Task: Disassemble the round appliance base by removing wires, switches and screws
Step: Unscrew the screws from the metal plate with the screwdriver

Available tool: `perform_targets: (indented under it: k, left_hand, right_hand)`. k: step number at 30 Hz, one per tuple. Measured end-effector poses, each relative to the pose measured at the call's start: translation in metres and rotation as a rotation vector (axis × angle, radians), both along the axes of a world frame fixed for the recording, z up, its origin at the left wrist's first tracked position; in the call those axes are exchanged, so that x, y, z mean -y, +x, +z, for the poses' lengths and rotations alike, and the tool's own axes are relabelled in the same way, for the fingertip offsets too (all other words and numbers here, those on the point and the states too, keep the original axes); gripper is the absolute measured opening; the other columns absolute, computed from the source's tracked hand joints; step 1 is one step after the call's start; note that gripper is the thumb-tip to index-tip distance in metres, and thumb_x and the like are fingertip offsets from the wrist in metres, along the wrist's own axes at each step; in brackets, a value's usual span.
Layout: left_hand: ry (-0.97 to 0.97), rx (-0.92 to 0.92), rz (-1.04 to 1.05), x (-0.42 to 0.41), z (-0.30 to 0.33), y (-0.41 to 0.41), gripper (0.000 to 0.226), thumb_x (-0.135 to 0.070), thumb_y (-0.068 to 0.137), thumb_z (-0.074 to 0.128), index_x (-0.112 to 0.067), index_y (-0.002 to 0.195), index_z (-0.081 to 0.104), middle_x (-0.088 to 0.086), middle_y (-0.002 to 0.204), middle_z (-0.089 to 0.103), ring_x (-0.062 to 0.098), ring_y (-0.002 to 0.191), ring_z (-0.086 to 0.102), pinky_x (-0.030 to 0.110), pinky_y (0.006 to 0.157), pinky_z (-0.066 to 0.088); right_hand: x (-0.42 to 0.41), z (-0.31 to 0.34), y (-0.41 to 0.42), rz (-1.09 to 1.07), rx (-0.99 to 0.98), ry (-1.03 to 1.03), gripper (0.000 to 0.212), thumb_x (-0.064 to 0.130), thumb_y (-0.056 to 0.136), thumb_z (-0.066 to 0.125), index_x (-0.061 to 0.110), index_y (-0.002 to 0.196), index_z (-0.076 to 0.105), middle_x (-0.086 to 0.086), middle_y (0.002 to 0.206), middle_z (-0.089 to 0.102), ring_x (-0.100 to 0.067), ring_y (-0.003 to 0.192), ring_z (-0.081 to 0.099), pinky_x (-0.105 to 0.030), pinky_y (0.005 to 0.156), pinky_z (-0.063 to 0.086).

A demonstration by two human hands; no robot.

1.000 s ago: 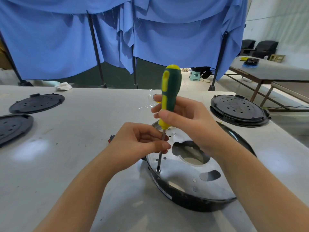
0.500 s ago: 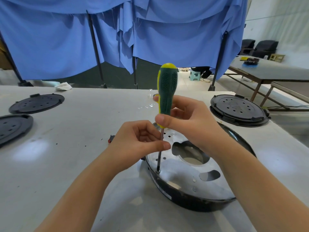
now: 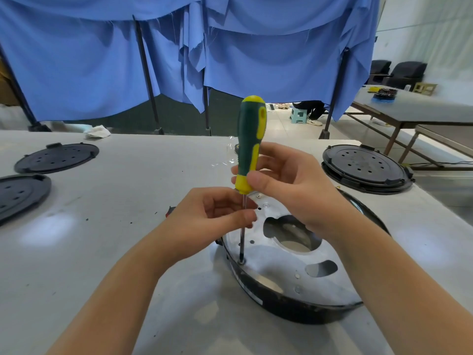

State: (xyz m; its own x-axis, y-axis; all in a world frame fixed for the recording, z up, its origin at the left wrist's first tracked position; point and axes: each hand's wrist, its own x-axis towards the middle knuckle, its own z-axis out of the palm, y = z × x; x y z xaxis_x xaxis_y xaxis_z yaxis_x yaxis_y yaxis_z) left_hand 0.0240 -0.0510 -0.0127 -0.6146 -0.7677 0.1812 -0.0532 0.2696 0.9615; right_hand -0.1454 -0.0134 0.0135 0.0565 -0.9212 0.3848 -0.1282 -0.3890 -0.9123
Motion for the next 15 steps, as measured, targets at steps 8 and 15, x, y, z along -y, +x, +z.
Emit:
perform_targets:
  k: [8,15]
  left_hand:
    - [-0.061,0.003,0.112,-0.0005,-0.0014,-0.0038,0.019,-0.027,0.051,0.083,-0.021,0.062,0.070,-0.001,0.061,0.070,0.015,0.062,0.070,0.018,0.063,0.054]
    - [-0.017,0.012,-0.031,0.0004,0.0003,0.0025,0.024,-0.001,0.082,0.068,-0.023,0.080,0.078,0.004,0.082,0.077,0.019,0.081,0.074,0.018,0.074,0.055]
  right_hand:
    - [-0.0010,0.0007,0.0037,-0.058,-0.091,-0.008,0.031,0.022,0.076,0.075,0.024,0.106,0.068,0.000,0.096,0.073,-0.015,0.090,0.069,-0.028,0.084,0.056]
    - [0.0008,0.0013,-0.0043,0.078,0.049,0.091,0.044,0.014,0.080,0.057,0.016,0.123,0.058,0.000,0.104,0.072,-0.016,0.101,0.067,-0.029,0.087,0.054]
